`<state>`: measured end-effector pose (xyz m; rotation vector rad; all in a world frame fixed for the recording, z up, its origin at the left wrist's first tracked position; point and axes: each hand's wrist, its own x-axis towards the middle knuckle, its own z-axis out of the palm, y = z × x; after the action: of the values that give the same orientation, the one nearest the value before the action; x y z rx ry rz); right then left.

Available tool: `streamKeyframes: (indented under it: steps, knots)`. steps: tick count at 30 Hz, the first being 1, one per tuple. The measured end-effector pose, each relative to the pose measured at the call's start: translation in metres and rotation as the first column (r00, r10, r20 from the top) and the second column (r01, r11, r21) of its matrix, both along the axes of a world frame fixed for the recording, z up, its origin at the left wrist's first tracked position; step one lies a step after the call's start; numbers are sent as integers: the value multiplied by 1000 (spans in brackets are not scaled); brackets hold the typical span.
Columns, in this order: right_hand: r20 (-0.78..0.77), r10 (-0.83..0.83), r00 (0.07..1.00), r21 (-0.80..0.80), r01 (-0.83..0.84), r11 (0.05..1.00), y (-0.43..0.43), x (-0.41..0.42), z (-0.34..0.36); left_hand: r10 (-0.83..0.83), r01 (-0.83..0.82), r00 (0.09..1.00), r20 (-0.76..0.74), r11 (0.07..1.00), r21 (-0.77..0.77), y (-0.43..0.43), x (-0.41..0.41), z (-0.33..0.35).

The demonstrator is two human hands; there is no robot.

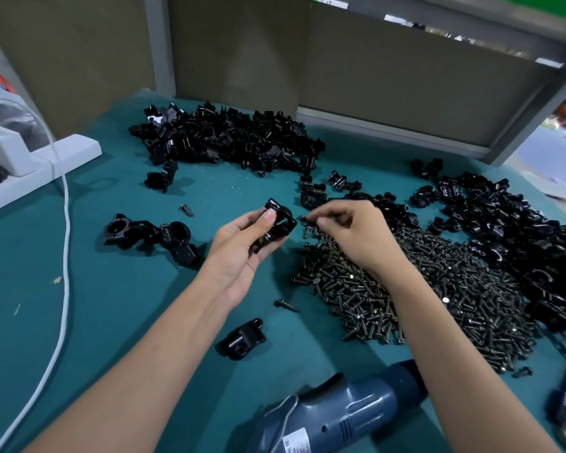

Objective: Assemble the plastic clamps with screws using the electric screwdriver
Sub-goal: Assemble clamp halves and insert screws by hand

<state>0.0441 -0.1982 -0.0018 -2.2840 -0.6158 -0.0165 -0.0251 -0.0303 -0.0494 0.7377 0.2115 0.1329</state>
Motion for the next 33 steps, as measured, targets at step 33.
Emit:
streamKeyframes:
  steps: [33]
  knots:
    - [-29,-27,999,513,38,858,4,-39,4,-49,40,998,40,976,213,-8,-2,-2]
